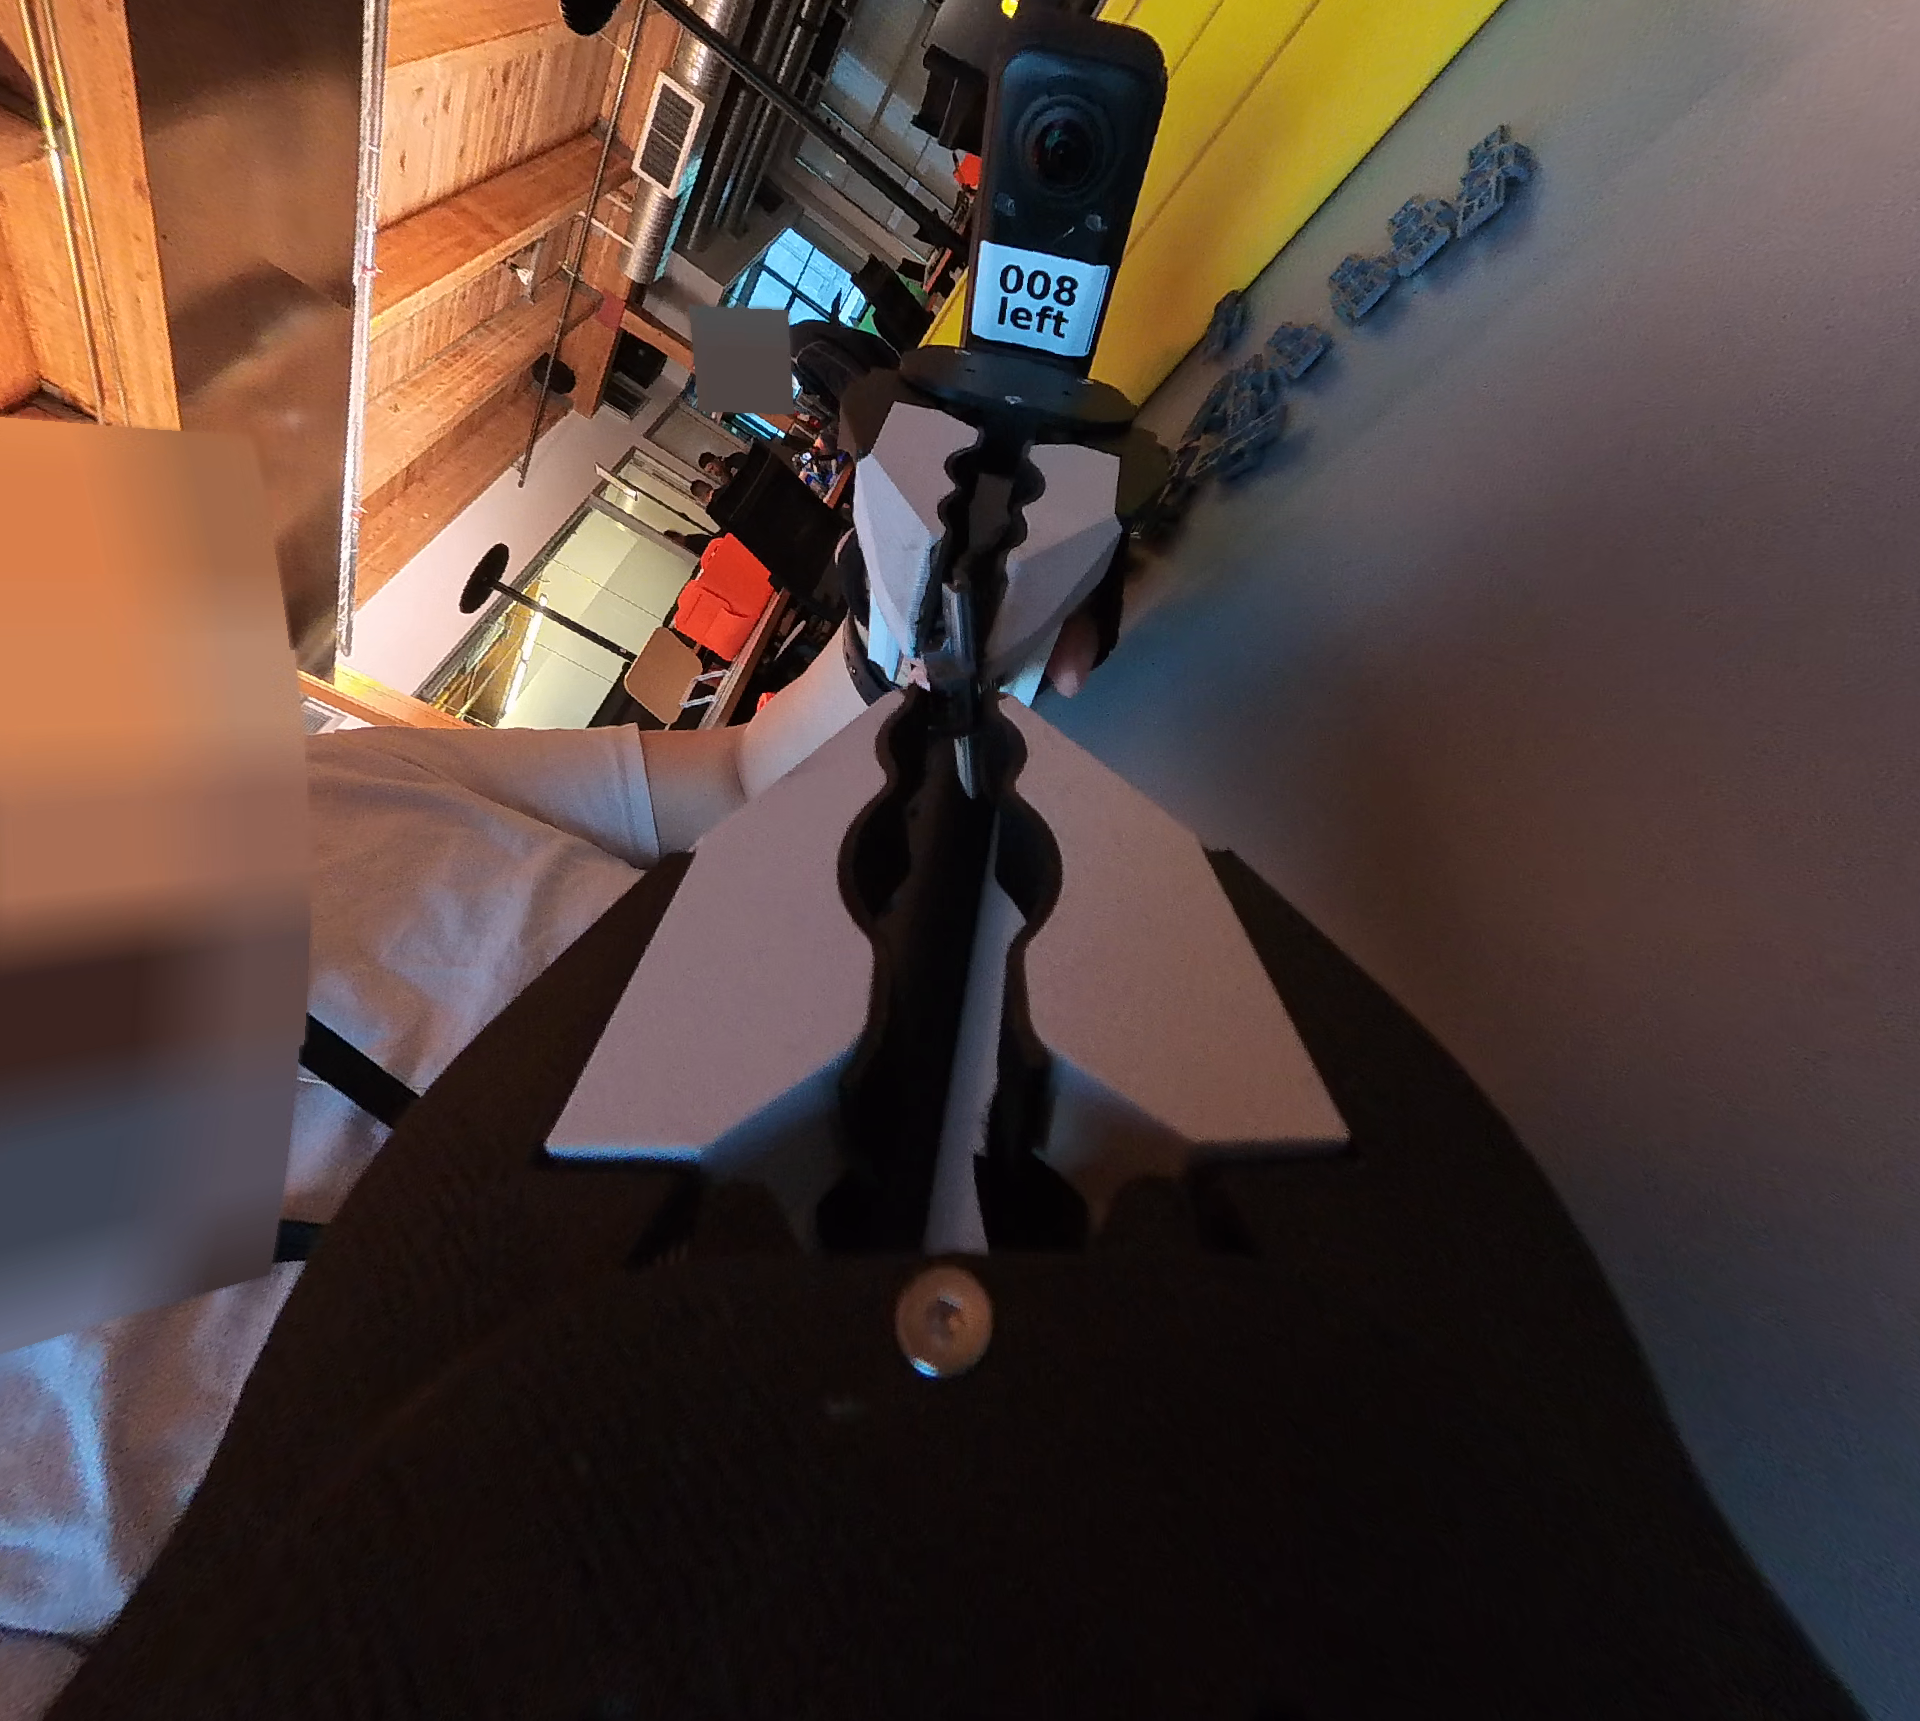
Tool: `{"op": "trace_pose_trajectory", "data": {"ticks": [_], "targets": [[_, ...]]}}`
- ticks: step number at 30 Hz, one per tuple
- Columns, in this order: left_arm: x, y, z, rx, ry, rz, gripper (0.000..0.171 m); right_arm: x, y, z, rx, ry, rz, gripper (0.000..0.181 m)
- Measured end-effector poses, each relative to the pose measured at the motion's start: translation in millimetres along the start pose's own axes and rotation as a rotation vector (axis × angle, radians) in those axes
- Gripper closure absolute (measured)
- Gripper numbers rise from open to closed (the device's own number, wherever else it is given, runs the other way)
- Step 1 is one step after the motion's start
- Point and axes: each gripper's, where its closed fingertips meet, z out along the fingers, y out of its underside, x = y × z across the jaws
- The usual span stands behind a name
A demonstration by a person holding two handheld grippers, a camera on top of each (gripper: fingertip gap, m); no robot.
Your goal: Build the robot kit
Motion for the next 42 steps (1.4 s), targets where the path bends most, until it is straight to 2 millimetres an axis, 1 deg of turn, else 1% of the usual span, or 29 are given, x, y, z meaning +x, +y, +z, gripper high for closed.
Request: {"op": "trace_pose_trajectory", "data": {"ticks": [5, 14, 17, 20, 22, 24, 25, 26, 27, 31, 34, 36, 38, 40, 42], "targets": [[-4.9, 0.0, 0.2, 0.0, -0.032, 0.011, 0.166, 5.4, 1.2, -0.7, -0.011, 0.043, -0.013, 0.174], [-1.7, -0.8, 1.4, 0.004, -0.025, 0.029, 0.165, 2.2, 0.3, -1.5, -0.006, 0.028, -0.008, 0.174], [2.0, -1.6, 1.7, 0.005, -0.016, 0.052, 0.165, -0.9, -1.4, -1.4, 0.001, 0.016, -0.03, 0.174], [11.9, 0.2, 4.0, -0.01, -0.018, 0.168, 0.165, -9.6, -1.3, -2.2, -0.032, 0.043, -0.117, 0.174], [26.3, -0.6, 5.9, 0.006, -0.004, 0.302, 0.163, -21.4, -5.4, -3.1, -0.033, 0.06, -0.198, 0.174], [41.0, 1.4, 7.3, 0.008, 0.007, 0.441, 0.156, -33.4, -8.5, -3.7, -0.033, 0.061, -0.249, 0.175], [42.3, 3.0, 7.9, 0.002, -0.013, 0.497, 0.157, -36.4, -8.0, -3.6, -0.041, 0.062, -0.26, 0.175], [39.0, 3.6, 8.1, -0.006, -0.052, 0.535, 0.165, -37.9, -6.0, -3.3, -0.054, 0.058, -0.263, 0.175], [34.9, 3.9, 8.2, -0.012, -0.082, 0.548, 0.165, -34.8, -4.4, -3.3, -0.066, 0.075, -0.264, 0.174], [24.1, 9.6, 7.8, -0.058, -0.076, 0.436, 0.165, -24.1, 2.4, -3.8, -0.117, 0.115, -0.283, 0.176], [19.1, 9.7, 6.8, -0.062, -0.087, 0.383, 0.165, -20.2, 2.8, -3.1, -0.101, 0.089, -0.183, 0.175], [11.0, 15.2, 7.4, -0.1, -0.118, 0.365, 0.165, -14.4, 9.7, -3.8, -0.133, 0.066, -0.107, 0.174], [1.4, 15.2, 8.3, -0.101, -0.162, 0.33, 0.166, -4.9, 11.4, -6.0, -0.151, 0.092, -0.08, 0.174], [-0.5, 17.5, 9.4, -0.116, -0.146, 0.27, 0.166, -3.2, 14.3, -7.9, -0.179, 0.075, -0.054, 0.174], [-7.3, 16.8, 8.6, -0.11, -0.17, 0.251, 0.166, 3.3, 14.3, -13.0, -0.182, 0.087, -0.011, 0.174]]}}
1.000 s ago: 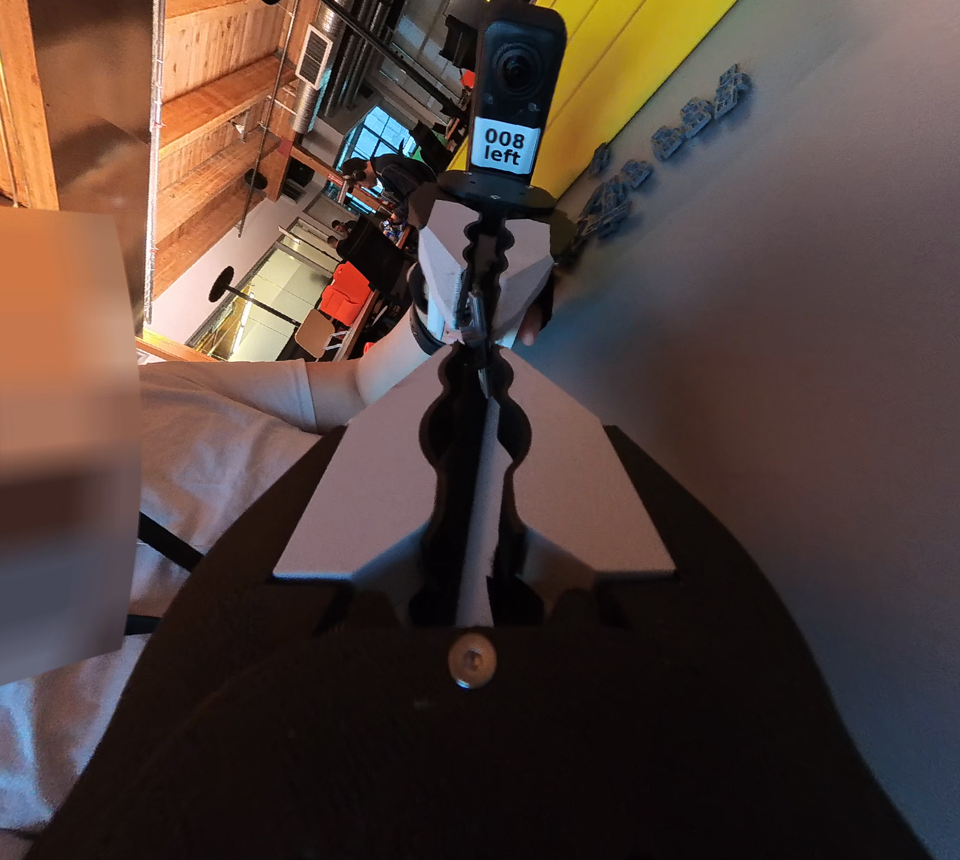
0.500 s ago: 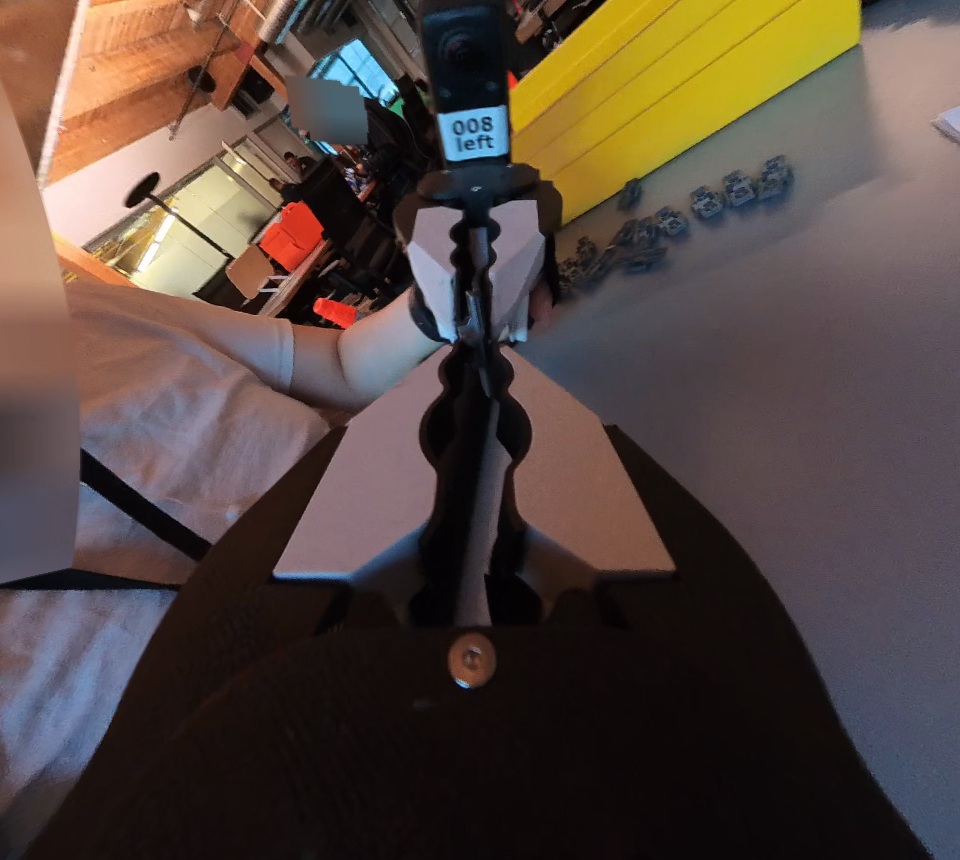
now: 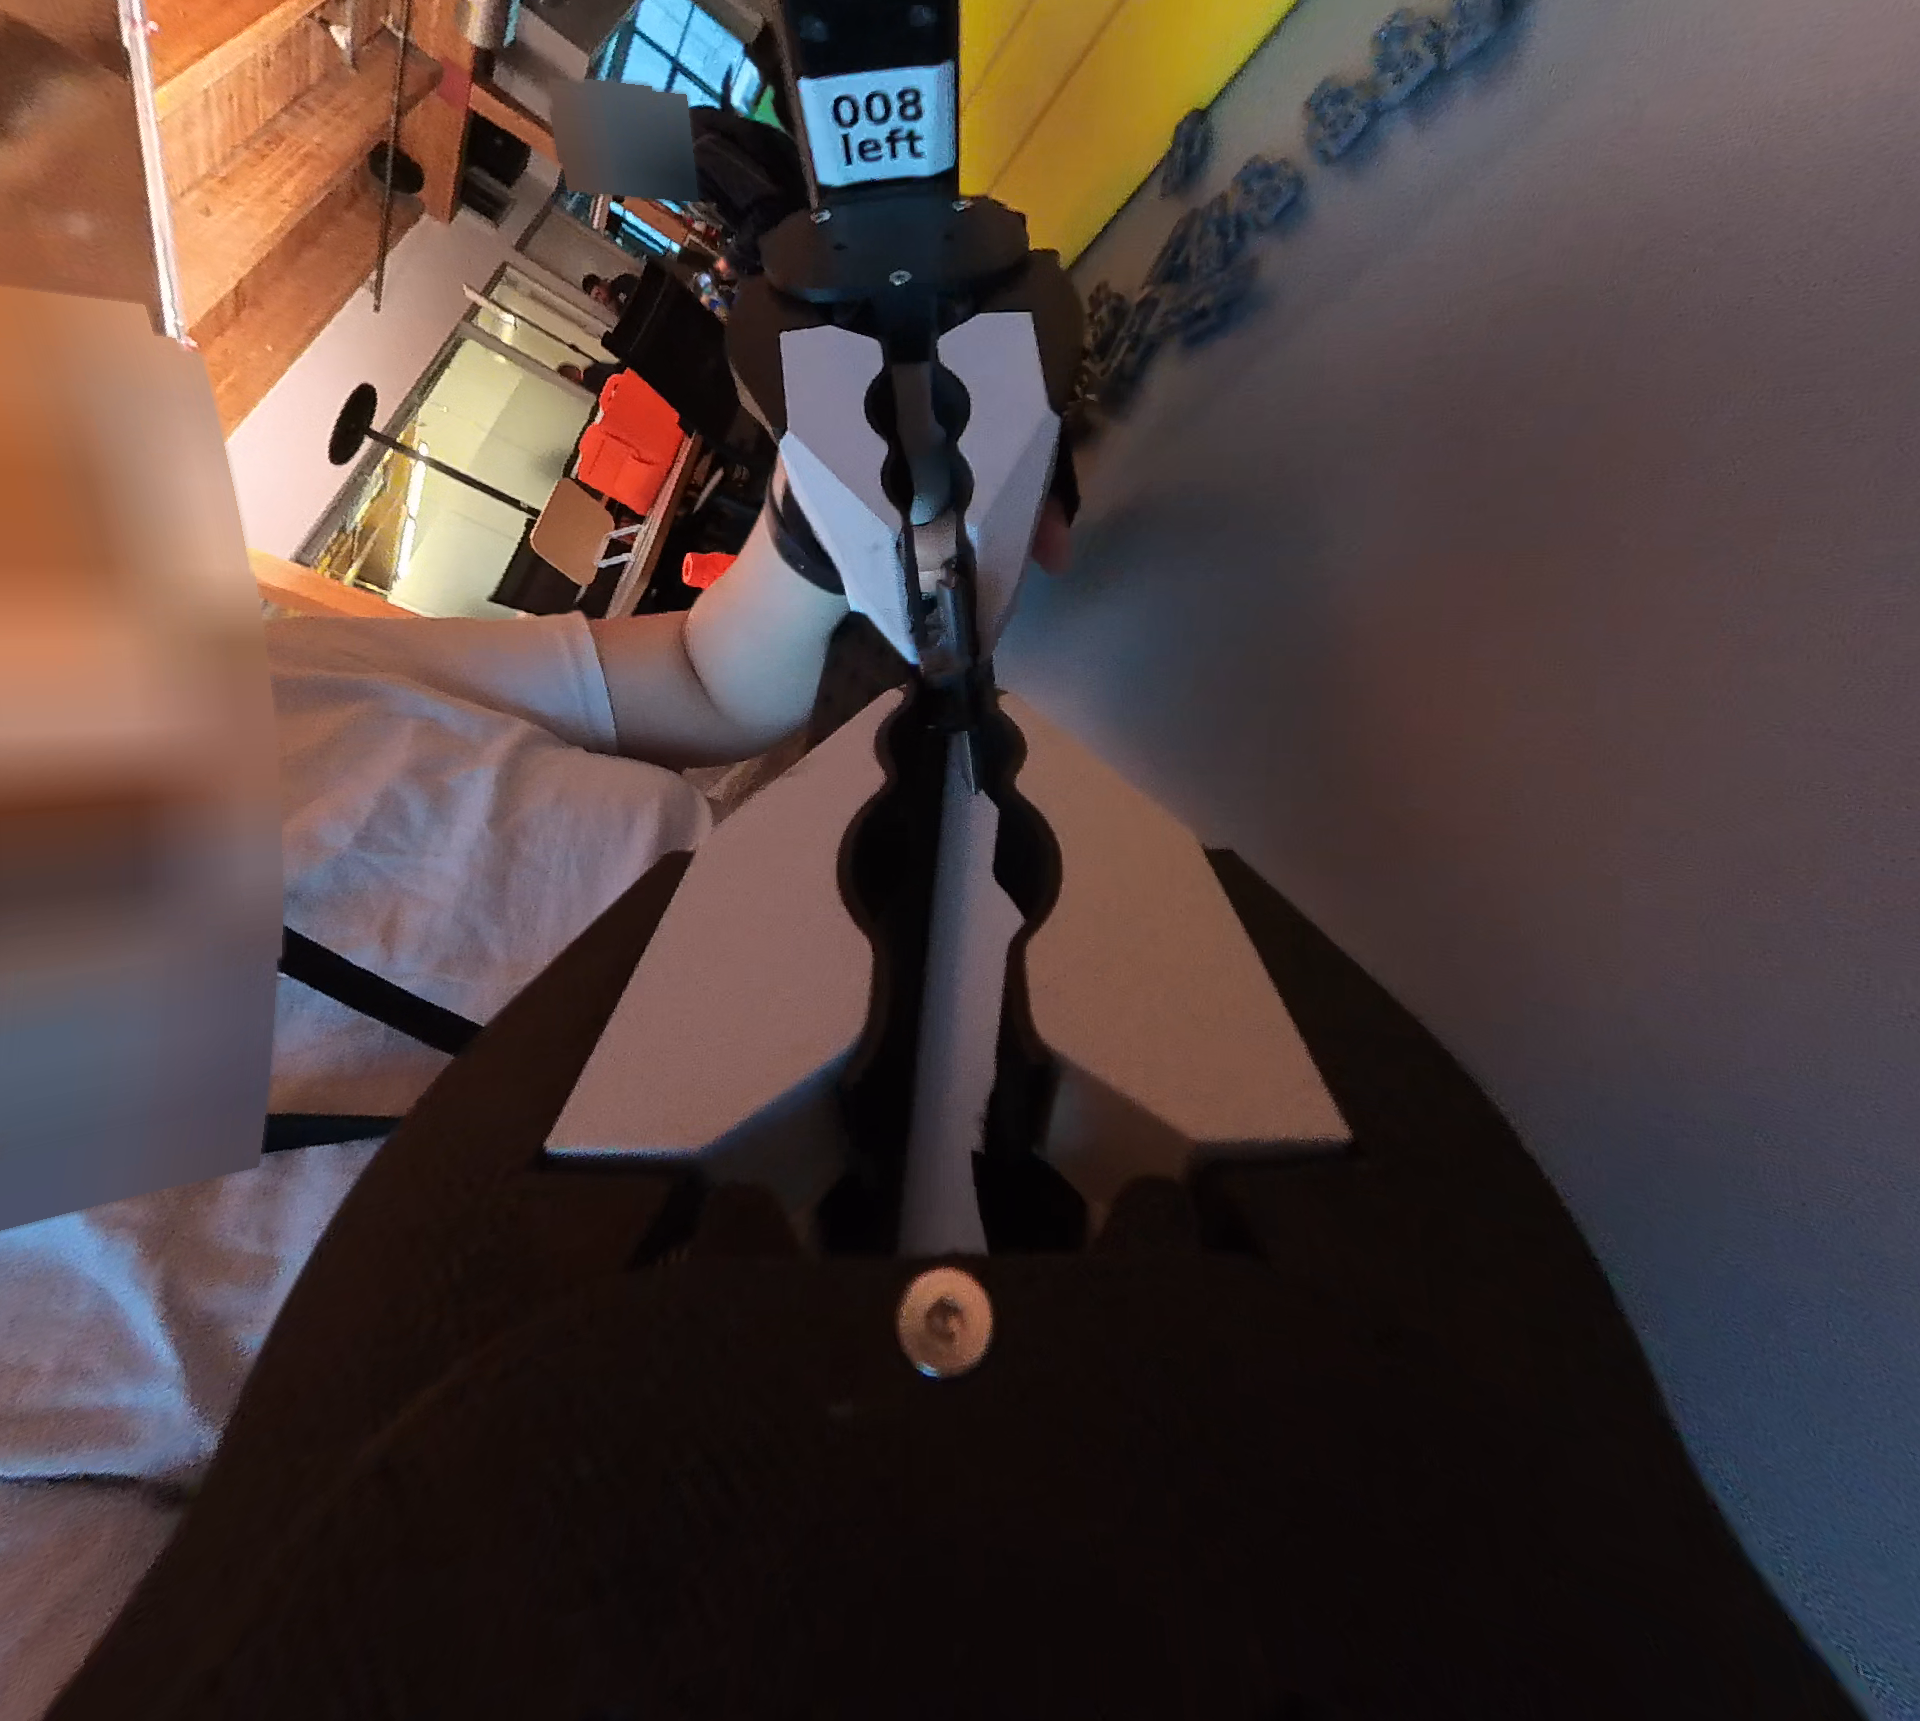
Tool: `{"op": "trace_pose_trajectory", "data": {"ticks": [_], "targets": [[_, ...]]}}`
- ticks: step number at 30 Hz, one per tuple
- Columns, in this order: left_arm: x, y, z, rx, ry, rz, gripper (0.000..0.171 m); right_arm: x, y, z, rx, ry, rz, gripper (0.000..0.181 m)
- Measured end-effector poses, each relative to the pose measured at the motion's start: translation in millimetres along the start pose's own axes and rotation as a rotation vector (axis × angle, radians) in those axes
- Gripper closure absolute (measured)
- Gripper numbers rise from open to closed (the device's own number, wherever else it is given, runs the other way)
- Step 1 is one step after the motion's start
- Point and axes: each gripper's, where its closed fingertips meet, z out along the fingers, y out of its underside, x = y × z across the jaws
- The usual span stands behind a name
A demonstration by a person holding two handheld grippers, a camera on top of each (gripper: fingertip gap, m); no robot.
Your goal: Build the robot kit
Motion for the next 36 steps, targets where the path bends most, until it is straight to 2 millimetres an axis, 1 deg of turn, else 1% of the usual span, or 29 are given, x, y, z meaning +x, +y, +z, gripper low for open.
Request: {"op": "trace_pose_trajectory", "data": {"ticks": [4, 9, 11, 13, 15, 16, 18, 22, 24, 25, 27, 29, 31, 36], "targets": [[-4.8, 1.0, -0.8, 0.0, -0.003, -0.033, 0.171, 4.2, 3.0, -9.0, 0.013, -0.058, 0.087, 0.174], [-11.9, 8.5, 2.9, -0.038, -0.045, -0.043, 0.171, 14.4, 17.3, -22.8, -0.075, -0.03, 0.156, 0.174], [-10.3, 5.6, 2.8, -0.026, -0.033, -0.043, 0.171, 19.1, 23.0, -31.9, -0.114, -0.013, 0.166, 0.174], [-12.1, 2.0, 2.7, -0.012, -0.037, -0.043, 0.165, 23.9, 26.6, -41.2, -0.135, -0.017, 0.194, 0.175], [-16.6, 0.4, 2.7, -0.014, -0.069, 0.005, 0.161, 30.1, 30.3, -48.5, -0.156, -0.003, 0.198, 0.174], [-18.6, -0.2, 3.3, -0.022, -0.094, 0.053, 0.158, 31.4, 32.1, -50.8, -0.169, 0.003, 0.195, 0.174], [-23.5, -3.3, 4.6, -0.039, -0.163, 0.204, 0.151, 26.4, 33.3, -53.0, -0.19, -0.014, 0.182, 0.174], [-25.8, -19.0, 5.1, -0.055, -0.263, 0.638, 0.143, 14.3, 37.7, -55.4, -0.251, -0.051, 0.144, 0.174], [-24.8, -25.7, 8.2, -0.044, -0.281, 0.802, 0.145, 9.5, 39.3, -56.9, -0.273, -0.077, 0.135, 0.174], [-25.2, -25.2, 11.6, -0.061, -0.281, 0.857, 0.146, 7.5, 39.8, -57.3, -0.279, -0.09, 0.139, 0.174], [-32.3, -20.3, 19.2, -0.131, -0.308, 0.95, 0.147, 2.3, 41.1, -57.8, -0.29, -0.124, 0.14, 0.174], [-41.1, -15.0, 26.8, -0.199, -0.346, 1.043, 0.147, 0.8, 42.0, -57.4, -0.297, -0.136, 0.142, 0.174], [-44.5, -11.1, 35.1, -0.233, -0.368, 1.122, 0.146, 0.3, 42.8, -56.9, -0.306, -0.144, 0.141, 0.174], [-34.8, -0.2, 54.8, -0.241, -0.343, 1.267, 0.137, -1.1, 40.9, -56.3, -0.295, -0.164, 0.147, 0.174]]}}
